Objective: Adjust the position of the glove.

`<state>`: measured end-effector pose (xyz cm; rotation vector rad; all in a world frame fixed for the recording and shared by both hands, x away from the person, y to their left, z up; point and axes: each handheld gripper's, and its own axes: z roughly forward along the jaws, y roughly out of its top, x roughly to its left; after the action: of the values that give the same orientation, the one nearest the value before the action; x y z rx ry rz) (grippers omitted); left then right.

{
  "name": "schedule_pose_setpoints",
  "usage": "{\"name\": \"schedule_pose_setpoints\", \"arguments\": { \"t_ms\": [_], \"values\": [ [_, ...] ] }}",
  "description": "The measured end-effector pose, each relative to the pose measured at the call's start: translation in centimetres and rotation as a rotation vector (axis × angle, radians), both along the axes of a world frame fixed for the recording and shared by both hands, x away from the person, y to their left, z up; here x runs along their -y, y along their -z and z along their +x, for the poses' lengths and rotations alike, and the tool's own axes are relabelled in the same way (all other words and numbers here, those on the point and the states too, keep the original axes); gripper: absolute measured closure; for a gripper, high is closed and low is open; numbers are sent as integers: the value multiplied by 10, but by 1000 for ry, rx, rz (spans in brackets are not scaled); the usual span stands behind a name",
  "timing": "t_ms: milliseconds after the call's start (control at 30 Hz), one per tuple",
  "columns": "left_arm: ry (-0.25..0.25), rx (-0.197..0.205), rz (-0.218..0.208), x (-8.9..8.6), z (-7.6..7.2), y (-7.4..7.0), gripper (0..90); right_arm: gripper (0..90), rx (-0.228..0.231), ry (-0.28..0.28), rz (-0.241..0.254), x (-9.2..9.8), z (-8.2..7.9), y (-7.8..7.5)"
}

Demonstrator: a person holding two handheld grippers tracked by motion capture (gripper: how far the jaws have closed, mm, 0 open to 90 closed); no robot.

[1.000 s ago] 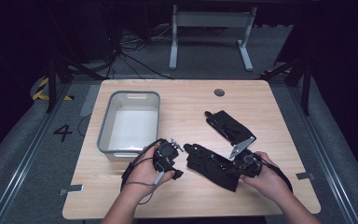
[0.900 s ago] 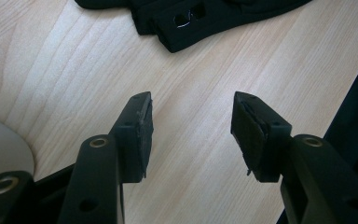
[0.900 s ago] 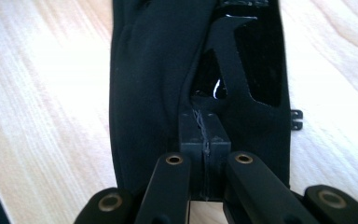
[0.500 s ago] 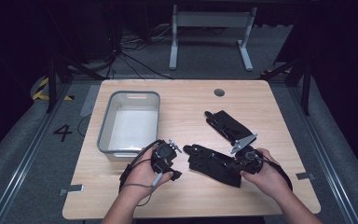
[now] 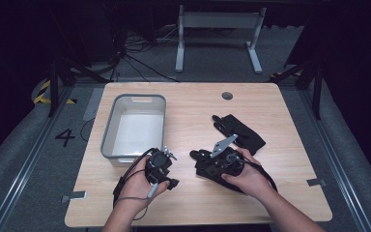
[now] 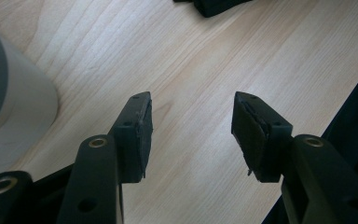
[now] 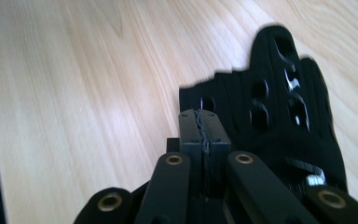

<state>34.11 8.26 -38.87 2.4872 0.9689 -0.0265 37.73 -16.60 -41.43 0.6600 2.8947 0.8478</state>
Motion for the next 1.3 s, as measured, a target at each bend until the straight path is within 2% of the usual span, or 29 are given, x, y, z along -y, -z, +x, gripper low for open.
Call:
{"name": "schedule_pose_setpoints", "arguments": {
  "t_ms": [167, 367, 600, 800, 967, 1300],
  "values": [
    [-3, 0, 0, -2, -1, 0, 488, 900, 26, -18, 26, -12, 9, 4],
    [0, -2, -2, -2, -1, 0, 486, 900, 29, -1, -22, -17, 16, 15],
    [1, -3, -6, -1, 1, 1, 484, 900, 23, -1, -24, -16, 18, 23],
    [6, -5, -3, 1, 1, 1, 482, 900, 20, -15, -23, -16, 16, 24],
    [8, -3, -2, 1, 3, 1, 479, 900, -14, -35, -31, -18, 9, 23],
    [35, -2, -6, 8, 8, 0, 477, 900, -46, -89, -48, -18, -8, 22]
  ]
}}
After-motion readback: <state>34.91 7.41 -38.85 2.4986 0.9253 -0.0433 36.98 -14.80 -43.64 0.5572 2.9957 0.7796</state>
